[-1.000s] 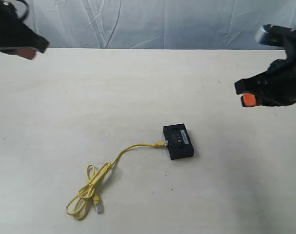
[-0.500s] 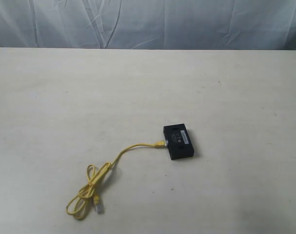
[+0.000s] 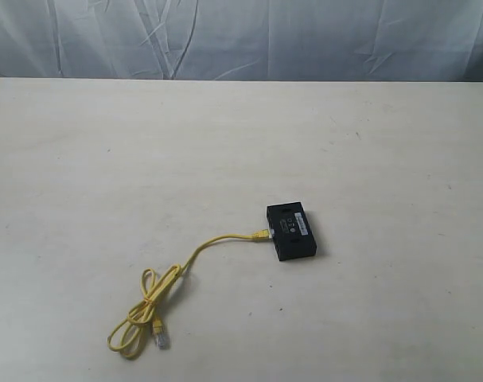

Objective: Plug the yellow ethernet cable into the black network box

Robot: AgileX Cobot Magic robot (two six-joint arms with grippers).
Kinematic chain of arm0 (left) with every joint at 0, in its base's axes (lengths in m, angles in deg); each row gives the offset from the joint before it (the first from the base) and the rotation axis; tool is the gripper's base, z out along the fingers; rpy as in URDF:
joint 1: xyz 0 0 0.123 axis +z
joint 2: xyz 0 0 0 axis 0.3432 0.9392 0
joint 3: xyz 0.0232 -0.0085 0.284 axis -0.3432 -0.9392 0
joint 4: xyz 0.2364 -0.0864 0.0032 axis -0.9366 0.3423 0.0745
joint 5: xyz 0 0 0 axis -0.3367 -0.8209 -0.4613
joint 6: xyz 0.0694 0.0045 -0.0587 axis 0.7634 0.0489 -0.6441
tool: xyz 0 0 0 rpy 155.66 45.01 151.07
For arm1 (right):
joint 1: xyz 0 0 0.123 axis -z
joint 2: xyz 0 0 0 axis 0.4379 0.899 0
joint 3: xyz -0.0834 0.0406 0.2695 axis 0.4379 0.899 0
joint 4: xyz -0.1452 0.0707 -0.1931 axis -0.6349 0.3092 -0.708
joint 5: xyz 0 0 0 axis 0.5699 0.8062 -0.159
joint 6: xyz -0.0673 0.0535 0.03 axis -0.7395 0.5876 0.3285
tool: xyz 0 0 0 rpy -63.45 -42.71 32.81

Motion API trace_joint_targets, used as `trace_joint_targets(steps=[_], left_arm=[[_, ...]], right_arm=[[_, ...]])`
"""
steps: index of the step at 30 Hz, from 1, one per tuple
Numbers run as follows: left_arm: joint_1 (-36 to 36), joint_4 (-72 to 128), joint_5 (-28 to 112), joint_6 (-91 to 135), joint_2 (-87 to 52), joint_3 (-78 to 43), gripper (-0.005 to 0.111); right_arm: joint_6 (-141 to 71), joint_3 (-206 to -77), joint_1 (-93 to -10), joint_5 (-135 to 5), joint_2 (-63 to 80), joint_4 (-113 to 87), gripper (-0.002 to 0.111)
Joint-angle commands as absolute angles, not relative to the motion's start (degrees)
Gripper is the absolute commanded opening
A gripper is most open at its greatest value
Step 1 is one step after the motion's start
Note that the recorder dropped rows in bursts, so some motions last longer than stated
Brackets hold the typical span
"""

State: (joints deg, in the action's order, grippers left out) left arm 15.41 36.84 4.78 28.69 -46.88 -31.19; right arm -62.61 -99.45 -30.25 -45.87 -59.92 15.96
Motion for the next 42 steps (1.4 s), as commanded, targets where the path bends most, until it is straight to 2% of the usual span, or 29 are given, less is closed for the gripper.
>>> trace_joint_targets(steps=[1, 5, 13, 42], left_arm=[[15.4, 36.9, 4.9, 28.6, -47.3, -31.5, 0.000], [15.4, 36.9, 4.9, 28.6, -47.3, -31.5, 0.000], [15.4, 36.9, 4.9, 28.6, -47.3, -31.5, 0.000], [15.4, 36.9, 4.9, 28.7, -47.3, -31.5, 0.000]], right_arm=[[-62.6, -99.3, -30.0, -46.1, -61.8, 15.8, -0.001], [-62.1, -99.2, -30.0, -45.8, -62.3, 9.2, -0.001], [-35.6, -97.9, -30.0, -41.6, -62.3, -12.0, -0.001], [-34.0, -76.7, -30.0, -43.4, -63.2, -10.9, -0.001]])
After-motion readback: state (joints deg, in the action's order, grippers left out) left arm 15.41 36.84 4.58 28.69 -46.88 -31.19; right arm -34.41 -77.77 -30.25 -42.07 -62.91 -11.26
